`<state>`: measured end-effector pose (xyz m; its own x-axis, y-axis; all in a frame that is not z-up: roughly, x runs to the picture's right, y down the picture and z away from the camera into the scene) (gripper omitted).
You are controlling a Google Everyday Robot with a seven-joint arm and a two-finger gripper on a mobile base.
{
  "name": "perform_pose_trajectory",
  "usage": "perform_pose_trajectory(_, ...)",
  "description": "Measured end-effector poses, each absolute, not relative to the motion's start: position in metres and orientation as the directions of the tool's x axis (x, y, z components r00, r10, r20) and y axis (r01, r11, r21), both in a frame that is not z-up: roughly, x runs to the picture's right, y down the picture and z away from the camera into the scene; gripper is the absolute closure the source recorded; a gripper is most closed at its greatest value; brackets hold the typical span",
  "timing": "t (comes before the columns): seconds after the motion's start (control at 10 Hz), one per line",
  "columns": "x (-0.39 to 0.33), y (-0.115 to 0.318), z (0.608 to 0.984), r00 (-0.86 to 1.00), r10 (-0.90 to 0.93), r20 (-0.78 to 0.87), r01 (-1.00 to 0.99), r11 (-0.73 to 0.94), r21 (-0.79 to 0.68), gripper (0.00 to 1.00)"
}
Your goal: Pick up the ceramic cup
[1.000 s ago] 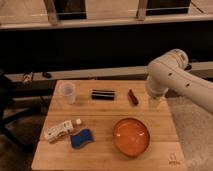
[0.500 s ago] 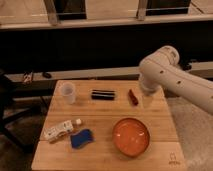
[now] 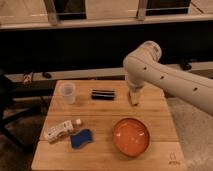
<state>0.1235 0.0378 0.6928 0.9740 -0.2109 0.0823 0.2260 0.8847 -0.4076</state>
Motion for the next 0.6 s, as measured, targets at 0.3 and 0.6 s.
perform_pose_trajectory(0.3, 0.097, 0.029, 0.696, 0.952, -0.279, 0.123, 0.305, 0.873, -0.38, 0.2)
perform_pose_trajectory(0.6, 0.079, 0.023, 0.698, 0.932, -0.328, 0.153, 0.362, 0.865, -0.349, 0.2)
